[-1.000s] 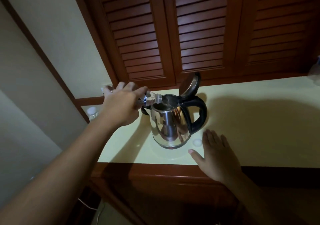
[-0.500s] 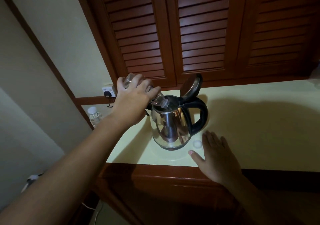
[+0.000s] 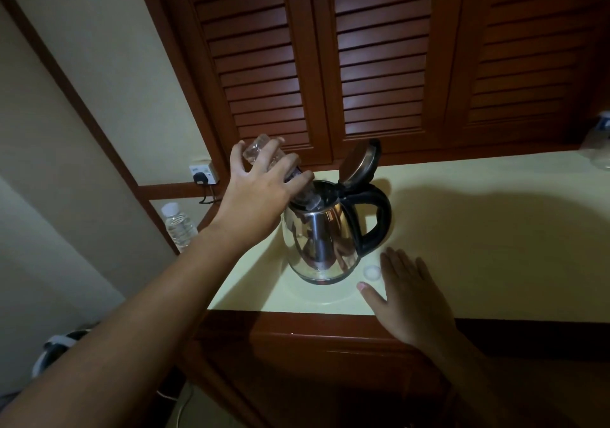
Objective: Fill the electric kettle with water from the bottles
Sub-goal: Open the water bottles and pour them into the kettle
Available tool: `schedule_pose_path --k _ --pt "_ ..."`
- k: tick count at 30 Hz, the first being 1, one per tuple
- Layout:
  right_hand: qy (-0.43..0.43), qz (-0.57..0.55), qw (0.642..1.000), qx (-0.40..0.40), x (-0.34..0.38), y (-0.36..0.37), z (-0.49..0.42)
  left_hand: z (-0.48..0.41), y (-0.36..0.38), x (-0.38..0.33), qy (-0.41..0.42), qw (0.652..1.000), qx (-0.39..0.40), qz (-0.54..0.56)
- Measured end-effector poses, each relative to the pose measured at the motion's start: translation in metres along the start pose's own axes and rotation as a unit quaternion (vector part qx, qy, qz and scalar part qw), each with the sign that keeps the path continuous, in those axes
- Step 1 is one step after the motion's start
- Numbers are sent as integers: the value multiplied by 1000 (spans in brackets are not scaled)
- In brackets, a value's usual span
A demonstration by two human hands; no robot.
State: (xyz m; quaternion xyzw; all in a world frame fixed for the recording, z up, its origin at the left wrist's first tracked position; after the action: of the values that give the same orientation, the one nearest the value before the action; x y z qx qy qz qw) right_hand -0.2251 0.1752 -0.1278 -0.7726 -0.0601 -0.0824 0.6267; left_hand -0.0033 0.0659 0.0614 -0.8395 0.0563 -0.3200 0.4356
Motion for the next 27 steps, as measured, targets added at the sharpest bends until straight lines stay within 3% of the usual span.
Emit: schedule_pose_path --k 9,15,17,21,24,27 --pt "-8 -24 999 -28 0 -5 3 1 -3 2 -2 1000 0 3" --pt "10 -85 996 -35 1 -13 3 10 -4 10 -101 992 27 75" --pt "14 -110 993 -33 -1 -12 1 19 0 13 -170 967 42 187" --pt "2 -211 975 -68 3 -27 2 56 9 8 -265 869 42 416" --pt "-18 -269 958 -96 6 -42 9 94 11 -12 -236 816 34 526" --pt "-66 -292 950 -82 13 -56 11 129 13 -38 -173 792 68 581"
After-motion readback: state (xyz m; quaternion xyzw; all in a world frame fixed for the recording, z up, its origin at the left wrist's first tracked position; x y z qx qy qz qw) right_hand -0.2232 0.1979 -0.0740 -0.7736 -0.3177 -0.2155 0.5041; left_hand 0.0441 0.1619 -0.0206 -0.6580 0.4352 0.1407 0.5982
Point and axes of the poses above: each hand's wrist, its own z-axis away from the middle knuckle, its own y-axis out of the palm, x = y × z, the point moved 1 cm from there along -z, towards the middle knuckle, and after that the axes turned 5 degrees about -y, right-handed, at the moved point
